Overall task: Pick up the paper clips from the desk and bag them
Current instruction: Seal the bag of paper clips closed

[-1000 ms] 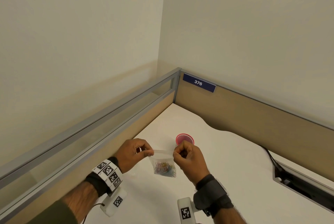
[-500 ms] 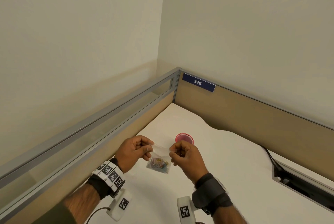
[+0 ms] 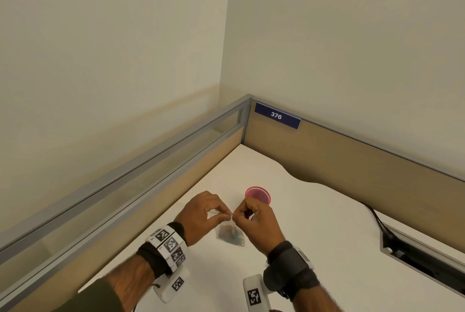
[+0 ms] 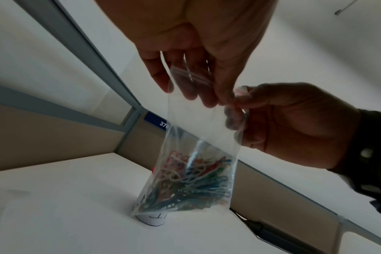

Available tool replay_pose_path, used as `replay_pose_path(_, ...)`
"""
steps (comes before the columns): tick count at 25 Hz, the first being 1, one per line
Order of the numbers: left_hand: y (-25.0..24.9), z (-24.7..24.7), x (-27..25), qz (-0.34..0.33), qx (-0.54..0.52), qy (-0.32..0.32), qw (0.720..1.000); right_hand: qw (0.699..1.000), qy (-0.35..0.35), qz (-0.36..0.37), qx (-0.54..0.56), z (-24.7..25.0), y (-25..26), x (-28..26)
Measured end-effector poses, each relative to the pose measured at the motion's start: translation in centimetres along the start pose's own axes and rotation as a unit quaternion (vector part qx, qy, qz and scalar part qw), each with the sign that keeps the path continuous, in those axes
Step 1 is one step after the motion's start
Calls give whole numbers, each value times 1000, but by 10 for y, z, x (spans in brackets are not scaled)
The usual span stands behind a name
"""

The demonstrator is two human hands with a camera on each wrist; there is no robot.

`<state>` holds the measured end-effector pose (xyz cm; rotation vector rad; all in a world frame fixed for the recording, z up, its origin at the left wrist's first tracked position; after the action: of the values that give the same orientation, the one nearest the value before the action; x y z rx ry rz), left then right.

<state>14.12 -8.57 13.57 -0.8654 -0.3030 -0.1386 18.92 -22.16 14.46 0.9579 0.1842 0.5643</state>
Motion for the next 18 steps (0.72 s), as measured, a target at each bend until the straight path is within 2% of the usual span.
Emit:
replay_pose_path(4,14,-2,4,30,-10,32,999,1000,-4,10,-17,9,-9,-4)
replay_pose_path(7,25,6,3,68,-71,20,995,1000,-5,5,9,13,-18,-5)
replay_pose_path(10,31,-3,-1,133,-180,7,975,997,2,-35,68,8,-35,-9)
replay_pose_path(12,37,-9,-2,152,-242,-16,958,987,-12,-111,112,2,-61,-13)
replay_pose_path(13,41,-12,-2,158,-262,-28,952,976,-20,-168,136,-2,-77,-18)
replay_pose_path(15,48,-17,-2,167,-271,-32,947,932,-2,-288,221,-24,-103,-31)
replay_pose_path(18,53,-28,-1,159,-229,11,960,844,52,-370,384,-67,-114,-41)
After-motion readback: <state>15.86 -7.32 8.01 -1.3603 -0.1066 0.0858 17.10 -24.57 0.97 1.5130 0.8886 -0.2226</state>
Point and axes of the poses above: each hand's wrist, its own x-axis towards the middle knuckle, its own z-axis out of the back of the hand, y = z × x, the point moved 9 cm from there along x, towards the middle knuckle, and after that the axes turned 4 degrees about -x, right-handed, at the moved point
